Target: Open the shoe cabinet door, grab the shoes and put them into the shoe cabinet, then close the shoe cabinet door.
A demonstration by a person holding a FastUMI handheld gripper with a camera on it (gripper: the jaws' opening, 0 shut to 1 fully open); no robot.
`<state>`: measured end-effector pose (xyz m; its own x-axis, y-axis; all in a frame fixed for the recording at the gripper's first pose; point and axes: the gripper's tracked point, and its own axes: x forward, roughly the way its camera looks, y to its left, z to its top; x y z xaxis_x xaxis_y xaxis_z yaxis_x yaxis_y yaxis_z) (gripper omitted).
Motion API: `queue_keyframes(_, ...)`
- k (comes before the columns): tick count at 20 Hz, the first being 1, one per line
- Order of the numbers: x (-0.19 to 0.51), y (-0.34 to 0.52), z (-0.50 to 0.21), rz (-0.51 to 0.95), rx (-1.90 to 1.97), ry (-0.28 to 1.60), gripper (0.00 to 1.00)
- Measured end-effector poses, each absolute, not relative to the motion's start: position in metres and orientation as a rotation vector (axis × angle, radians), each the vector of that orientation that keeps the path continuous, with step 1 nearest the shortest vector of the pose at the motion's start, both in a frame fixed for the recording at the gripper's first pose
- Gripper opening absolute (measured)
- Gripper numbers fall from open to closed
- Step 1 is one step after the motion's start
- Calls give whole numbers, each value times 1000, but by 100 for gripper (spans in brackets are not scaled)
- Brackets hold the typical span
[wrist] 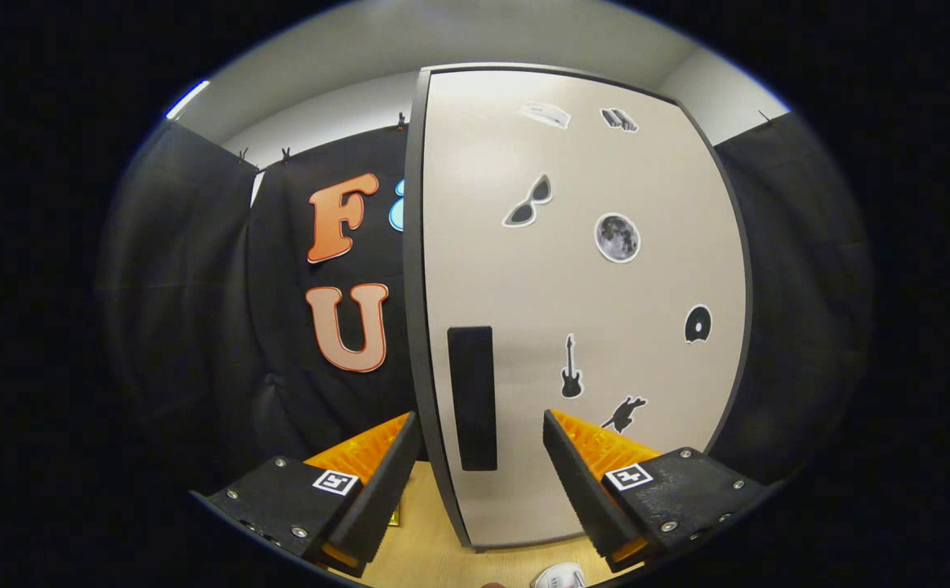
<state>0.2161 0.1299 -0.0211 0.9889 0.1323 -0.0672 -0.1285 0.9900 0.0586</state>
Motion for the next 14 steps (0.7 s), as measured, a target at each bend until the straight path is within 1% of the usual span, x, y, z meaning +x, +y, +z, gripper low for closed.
queue_keyframes(10, 252, 133, -31, 101, 28, 89, 93)
queue_keyframes(12, 256, 135, -36, 103, 19, 110, 88)
queue_keyframes(14, 259, 135, -37, 98, 23, 109, 69)
